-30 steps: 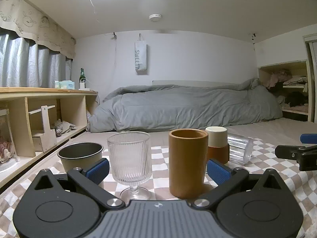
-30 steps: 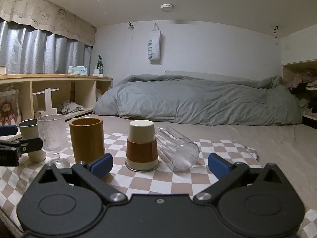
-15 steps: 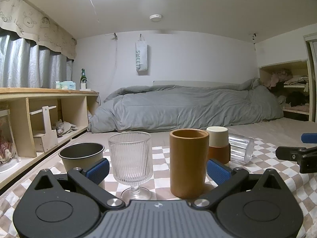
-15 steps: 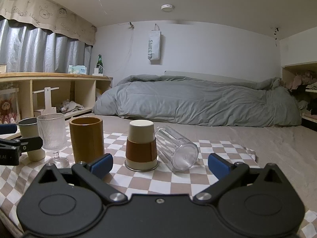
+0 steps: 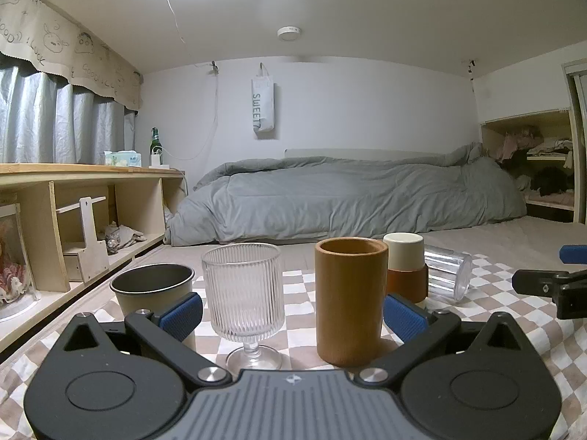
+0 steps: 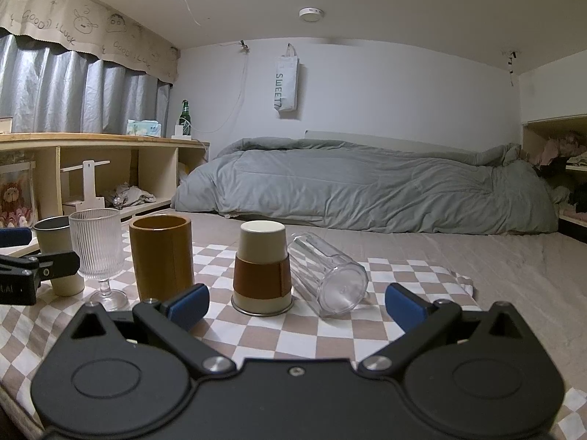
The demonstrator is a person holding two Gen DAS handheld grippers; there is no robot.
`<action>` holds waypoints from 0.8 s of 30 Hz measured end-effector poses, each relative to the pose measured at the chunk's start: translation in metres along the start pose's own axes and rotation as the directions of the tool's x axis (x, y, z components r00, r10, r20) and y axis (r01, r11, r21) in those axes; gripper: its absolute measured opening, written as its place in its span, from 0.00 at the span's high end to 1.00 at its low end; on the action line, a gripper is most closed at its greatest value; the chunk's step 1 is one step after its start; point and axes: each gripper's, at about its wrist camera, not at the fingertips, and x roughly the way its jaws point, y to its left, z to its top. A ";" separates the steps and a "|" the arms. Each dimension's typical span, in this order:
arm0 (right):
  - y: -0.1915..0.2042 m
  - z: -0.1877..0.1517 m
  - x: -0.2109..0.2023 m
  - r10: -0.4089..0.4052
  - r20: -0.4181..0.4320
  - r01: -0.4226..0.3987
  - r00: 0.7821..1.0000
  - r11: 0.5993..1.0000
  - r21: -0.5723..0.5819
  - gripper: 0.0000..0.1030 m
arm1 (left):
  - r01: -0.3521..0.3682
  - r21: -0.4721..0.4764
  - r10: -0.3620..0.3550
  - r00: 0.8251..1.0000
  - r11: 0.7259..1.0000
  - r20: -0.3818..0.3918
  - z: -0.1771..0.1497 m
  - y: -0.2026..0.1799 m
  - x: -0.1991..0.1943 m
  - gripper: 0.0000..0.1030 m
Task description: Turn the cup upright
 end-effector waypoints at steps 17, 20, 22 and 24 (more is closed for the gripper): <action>0.000 -0.002 0.000 -0.002 -0.001 0.002 1.000 1.000 0.004 0.00 | -0.008 0.008 0.008 1.000 1.000 -0.001 -0.002 0.000 0.000 0.00; 0.000 -0.002 0.000 -0.002 -0.001 0.002 1.000 1.000 0.004 0.00 | -0.009 0.008 0.009 1.000 1.000 0.000 -0.002 0.000 0.000 0.00; 0.000 -0.002 0.000 -0.001 -0.001 0.001 1.000 1.000 0.003 0.00 | -0.008 0.008 0.008 1.000 1.000 -0.001 -0.002 0.000 0.000 0.00; 0.000 -0.002 0.000 -0.002 -0.001 0.002 1.000 1.000 0.002 0.00 | -0.009 0.008 0.009 1.000 1.000 0.000 -0.002 0.000 0.000 0.00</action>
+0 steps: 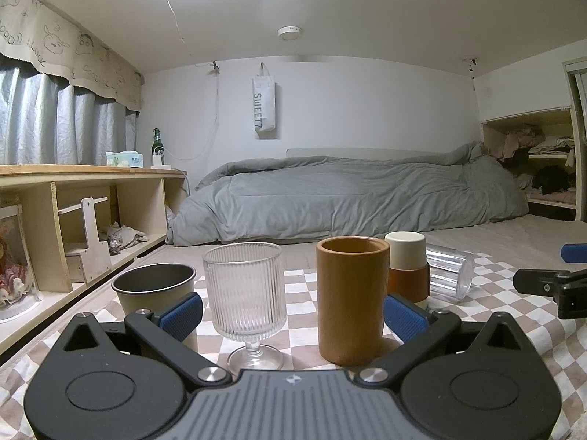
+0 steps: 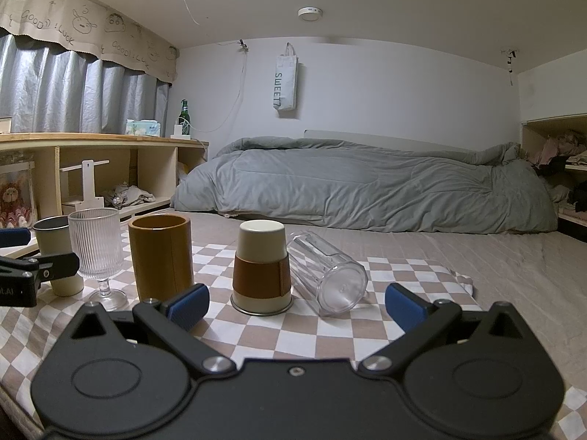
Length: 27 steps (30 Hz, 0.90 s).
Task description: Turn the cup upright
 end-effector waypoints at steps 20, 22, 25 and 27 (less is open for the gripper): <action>0.001 0.000 -0.001 0.001 0.001 -0.001 1.000 1.000 -0.001 0.00 | -0.003 0.002 0.003 1.000 1.000 0.000 0.000 -0.001 0.000 0.00; 0.001 0.000 -0.001 0.002 0.002 -0.002 1.000 1.000 -0.001 0.00 | -0.003 0.002 0.003 1.000 1.000 0.000 0.000 -0.001 0.000 0.00; 0.002 0.000 -0.002 0.002 0.003 -0.002 1.000 1.000 -0.001 0.00 | -0.003 0.002 0.003 1.000 1.000 0.001 0.000 -0.001 0.000 0.00; 0.002 0.000 -0.001 0.003 0.002 -0.003 1.000 1.000 0.000 0.00 | -0.003 0.003 0.003 1.000 1.000 0.001 0.000 -0.001 0.000 0.00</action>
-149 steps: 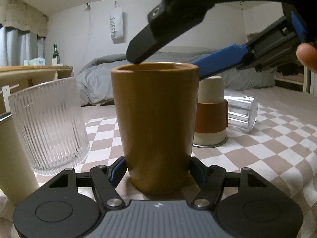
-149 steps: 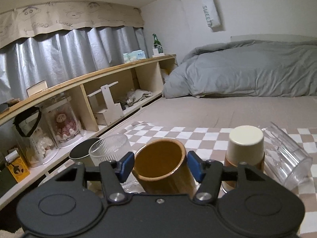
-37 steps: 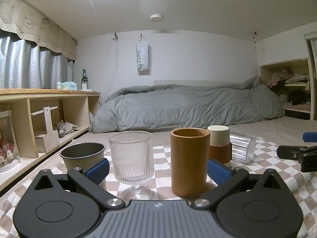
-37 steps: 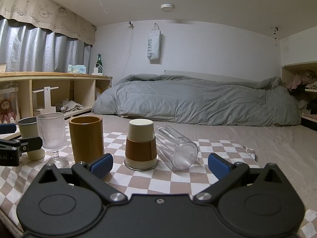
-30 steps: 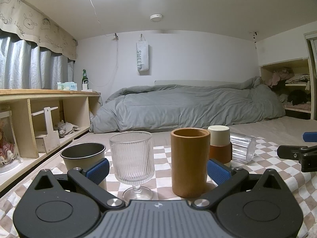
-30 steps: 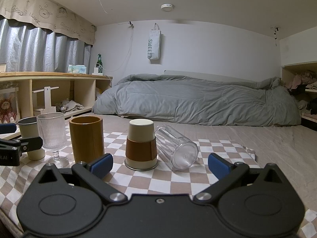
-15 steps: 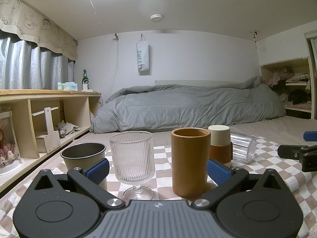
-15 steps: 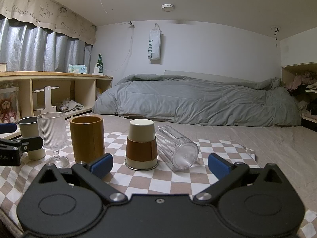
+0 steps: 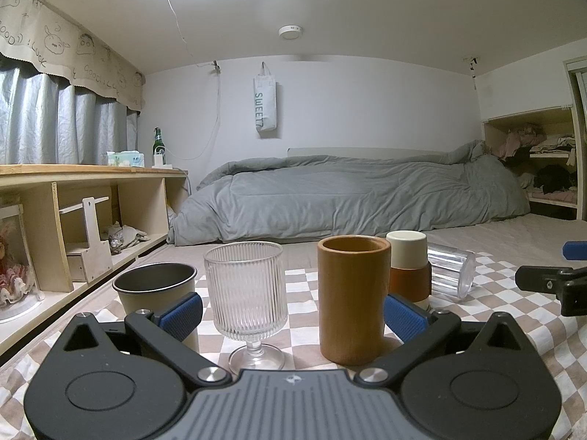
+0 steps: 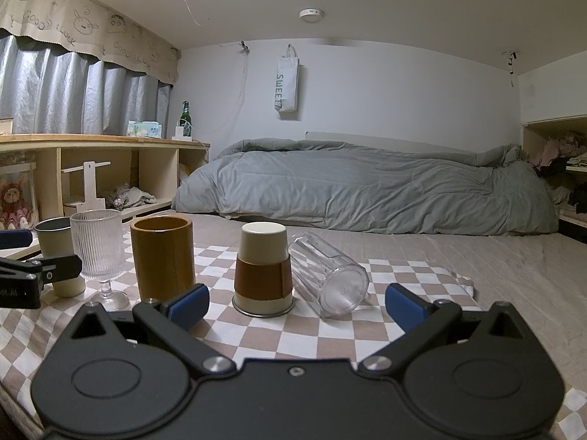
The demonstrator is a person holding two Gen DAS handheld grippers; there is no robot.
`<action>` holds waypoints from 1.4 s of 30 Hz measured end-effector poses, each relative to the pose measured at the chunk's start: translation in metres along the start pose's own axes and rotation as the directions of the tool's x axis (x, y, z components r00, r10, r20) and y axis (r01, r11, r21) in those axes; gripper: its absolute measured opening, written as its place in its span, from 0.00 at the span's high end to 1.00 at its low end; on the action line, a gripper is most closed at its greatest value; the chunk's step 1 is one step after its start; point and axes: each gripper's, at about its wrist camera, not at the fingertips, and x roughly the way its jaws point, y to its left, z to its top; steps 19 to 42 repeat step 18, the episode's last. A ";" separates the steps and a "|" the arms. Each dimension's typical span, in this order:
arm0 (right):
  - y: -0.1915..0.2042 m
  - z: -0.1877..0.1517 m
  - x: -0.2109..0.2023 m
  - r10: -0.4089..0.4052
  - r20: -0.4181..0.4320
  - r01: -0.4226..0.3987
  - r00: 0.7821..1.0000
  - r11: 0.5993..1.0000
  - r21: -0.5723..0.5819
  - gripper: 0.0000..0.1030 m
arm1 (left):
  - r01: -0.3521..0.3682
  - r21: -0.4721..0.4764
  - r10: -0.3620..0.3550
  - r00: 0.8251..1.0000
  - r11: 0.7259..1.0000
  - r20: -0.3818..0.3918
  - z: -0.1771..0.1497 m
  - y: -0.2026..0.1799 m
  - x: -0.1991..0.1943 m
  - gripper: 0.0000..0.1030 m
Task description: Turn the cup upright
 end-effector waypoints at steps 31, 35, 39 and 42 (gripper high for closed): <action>0.000 0.000 0.000 -0.001 0.000 0.001 1.000 1.000 0.000 0.00 | -0.007 -0.001 0.007 1.000 1.000 -0.004 -0.002 0.000 0.000 0.00; 0.000 0.000 0.000 -0.001 0.000 0.001 1.000 1.000 0.000 0.00 | -0.007 -0.001 0.007 1.000 1.000 -0.004 -0.002 0.000 0.000 0.00; 0.000 0.000 0.000 -0.001 0.000 0.001 1.000 1.000 0.000 0.00 | -0.007 -0.001 0.007 1.000 1.000 -0.004 -0.002 0.000 0.000 0.00; 0.000 0.000 0.000 -0.001 0.000 0.001 1.000 1.000 0.000 0.00 | -0.007 -0.001 0.007 1.000 1.000 -0.004 -0.002 0.000 0.000 0.00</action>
